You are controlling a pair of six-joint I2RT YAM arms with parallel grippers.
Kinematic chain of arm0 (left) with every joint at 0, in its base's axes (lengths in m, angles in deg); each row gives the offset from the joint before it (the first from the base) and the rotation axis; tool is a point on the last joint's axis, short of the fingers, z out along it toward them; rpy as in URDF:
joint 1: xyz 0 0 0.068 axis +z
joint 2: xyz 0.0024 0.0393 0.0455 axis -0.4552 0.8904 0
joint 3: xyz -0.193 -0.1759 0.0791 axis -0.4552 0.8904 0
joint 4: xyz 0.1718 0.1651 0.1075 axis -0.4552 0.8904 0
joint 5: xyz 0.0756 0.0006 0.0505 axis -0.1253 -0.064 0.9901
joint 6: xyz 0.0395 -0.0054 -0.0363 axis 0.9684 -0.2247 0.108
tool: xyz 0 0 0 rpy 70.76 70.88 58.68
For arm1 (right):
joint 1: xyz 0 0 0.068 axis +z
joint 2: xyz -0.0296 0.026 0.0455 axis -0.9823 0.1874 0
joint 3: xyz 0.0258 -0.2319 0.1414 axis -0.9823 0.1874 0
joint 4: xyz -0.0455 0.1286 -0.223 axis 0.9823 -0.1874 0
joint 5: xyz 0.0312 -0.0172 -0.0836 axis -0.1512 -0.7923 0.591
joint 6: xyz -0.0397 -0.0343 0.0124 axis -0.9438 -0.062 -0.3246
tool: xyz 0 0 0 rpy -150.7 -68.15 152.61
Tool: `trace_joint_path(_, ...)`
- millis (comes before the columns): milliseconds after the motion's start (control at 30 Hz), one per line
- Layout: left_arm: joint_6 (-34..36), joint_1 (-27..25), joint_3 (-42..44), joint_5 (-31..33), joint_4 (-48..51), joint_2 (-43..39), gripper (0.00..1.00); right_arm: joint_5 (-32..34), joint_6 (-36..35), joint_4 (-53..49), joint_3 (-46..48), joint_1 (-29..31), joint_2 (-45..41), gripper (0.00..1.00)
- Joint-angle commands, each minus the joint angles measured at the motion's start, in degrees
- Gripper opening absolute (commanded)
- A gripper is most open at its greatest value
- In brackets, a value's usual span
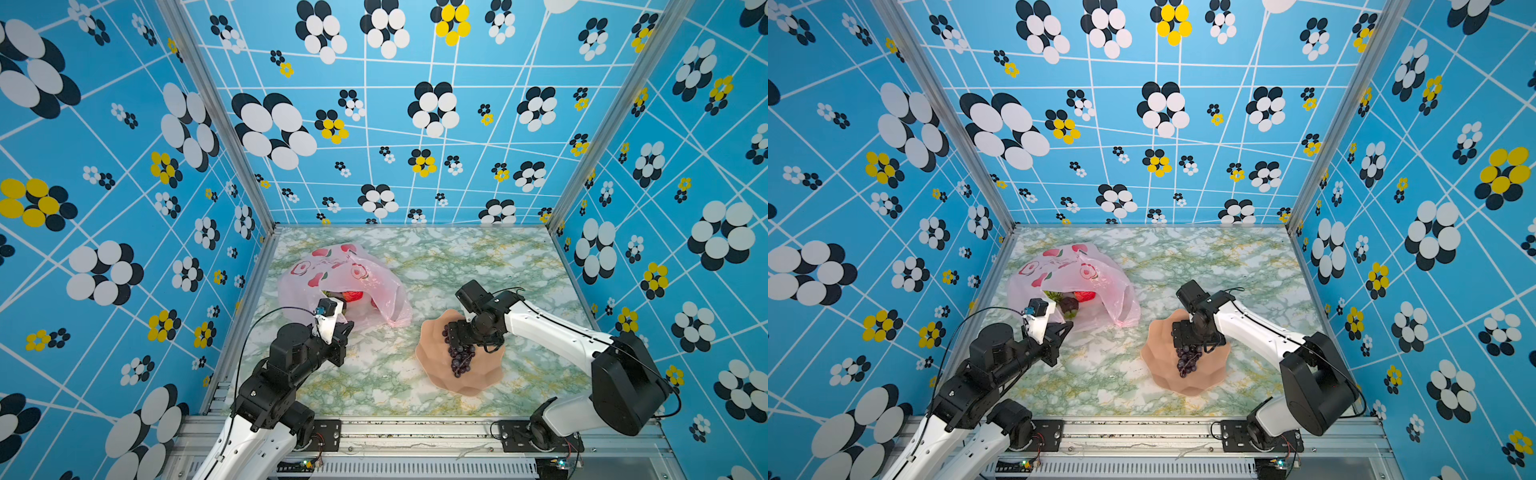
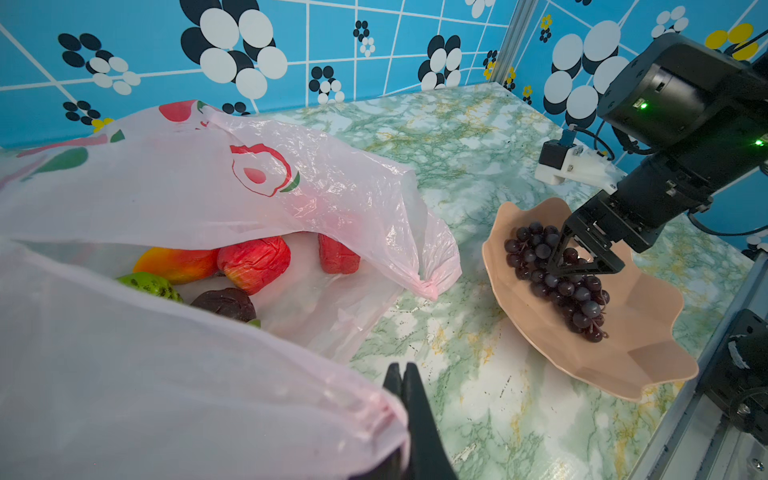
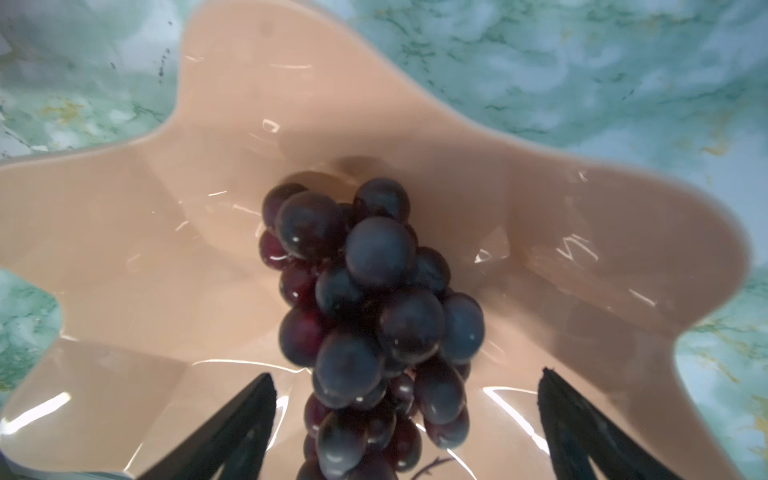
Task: Place the fruits into the plastic bag
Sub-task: 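Lower the right gripper onto the grape bunch stem and close it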
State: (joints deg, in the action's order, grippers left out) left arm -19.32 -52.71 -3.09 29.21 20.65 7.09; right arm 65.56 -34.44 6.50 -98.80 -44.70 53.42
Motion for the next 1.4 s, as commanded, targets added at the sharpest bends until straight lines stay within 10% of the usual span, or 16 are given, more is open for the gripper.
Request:
trace_joint_path(0,0.85,-0.31,-0.25,0.65,0.10,-0.70,0.00,0.19,-0.86,1.35,-1.80,0.48,2.25,0.99)
trace_joint_path(667,0.94,-0.37,-0.13,0.75,0.09,-0.68,0.00,-0.82,-1.45,3.91,-2.45,1.62,9.90,0.93)
trace_joint_path(1367,0.86,-0.43,-0.16,0.54,-0.03,-1.00,0.00,-4.75,7.24,20.49,7.26,2.15,0.78,0.44)
